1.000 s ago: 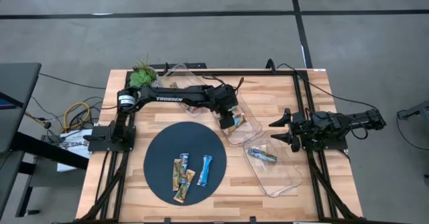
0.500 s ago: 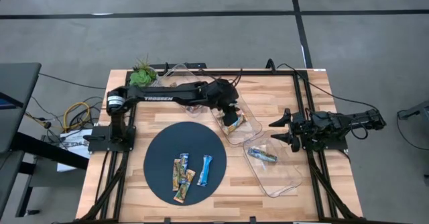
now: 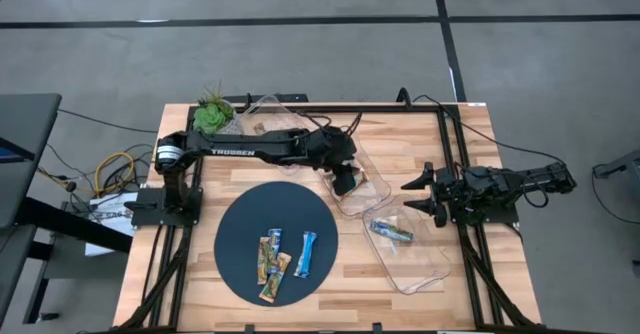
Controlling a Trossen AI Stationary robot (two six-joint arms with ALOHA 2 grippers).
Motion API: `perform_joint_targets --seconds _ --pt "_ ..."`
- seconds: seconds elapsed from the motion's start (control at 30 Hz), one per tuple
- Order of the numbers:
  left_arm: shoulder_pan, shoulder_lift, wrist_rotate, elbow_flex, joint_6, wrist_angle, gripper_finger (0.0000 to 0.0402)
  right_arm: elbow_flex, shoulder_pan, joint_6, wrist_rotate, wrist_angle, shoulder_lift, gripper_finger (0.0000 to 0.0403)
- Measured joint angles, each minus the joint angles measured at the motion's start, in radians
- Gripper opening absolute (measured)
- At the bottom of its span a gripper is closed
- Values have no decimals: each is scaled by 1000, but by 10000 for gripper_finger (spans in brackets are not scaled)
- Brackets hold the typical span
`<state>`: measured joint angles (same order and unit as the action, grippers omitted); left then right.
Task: Pick and place Granola Bars by type
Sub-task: Put the blue granola bar into the bottom transparent bin
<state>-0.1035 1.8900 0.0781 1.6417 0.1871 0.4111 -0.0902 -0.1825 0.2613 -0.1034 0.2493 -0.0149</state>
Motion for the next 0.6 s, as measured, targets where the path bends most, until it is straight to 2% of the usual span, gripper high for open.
perform_joint_targets --seconds 0.13,0.27,0.6 --pt "20 -1 54 0 4 13 165 1 0 -34 -33 -18 3 244" --pt "30 -1 67 0 6 10 165 3 0 -123 -87 -144 4 244" --pt "30 -1 69 0 7 8 165 29 0 -130 -82 -220 4 244"
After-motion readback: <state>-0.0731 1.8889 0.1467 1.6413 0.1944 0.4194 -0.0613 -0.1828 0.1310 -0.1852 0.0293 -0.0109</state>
